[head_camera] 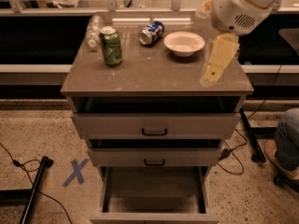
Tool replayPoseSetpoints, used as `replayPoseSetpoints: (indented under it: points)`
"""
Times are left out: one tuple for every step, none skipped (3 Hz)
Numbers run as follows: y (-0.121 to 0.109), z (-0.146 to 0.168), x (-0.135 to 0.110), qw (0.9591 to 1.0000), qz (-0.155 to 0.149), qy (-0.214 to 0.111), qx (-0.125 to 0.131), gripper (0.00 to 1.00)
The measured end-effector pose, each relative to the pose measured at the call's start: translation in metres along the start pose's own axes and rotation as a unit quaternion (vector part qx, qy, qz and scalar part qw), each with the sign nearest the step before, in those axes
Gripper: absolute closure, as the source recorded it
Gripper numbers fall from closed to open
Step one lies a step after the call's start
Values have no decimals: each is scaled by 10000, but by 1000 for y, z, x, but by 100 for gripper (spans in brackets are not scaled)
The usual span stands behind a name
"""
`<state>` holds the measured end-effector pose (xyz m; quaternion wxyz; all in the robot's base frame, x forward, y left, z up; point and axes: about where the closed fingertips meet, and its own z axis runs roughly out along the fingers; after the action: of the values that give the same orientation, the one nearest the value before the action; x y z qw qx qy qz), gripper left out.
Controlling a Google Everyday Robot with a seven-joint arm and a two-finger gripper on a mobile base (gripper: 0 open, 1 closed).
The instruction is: Place green can into bottom drawer
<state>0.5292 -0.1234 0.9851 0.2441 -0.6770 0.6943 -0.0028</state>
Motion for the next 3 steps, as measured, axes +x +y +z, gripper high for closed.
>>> replayPoseSetpoints:
  points:
    - [-58,32,-46,9927,-5,-1140,404,0]
    - [-86,65,-66,9717,402,-2249,596,0]
    - [-124,78,-76,9604,504,-2586,901,0]
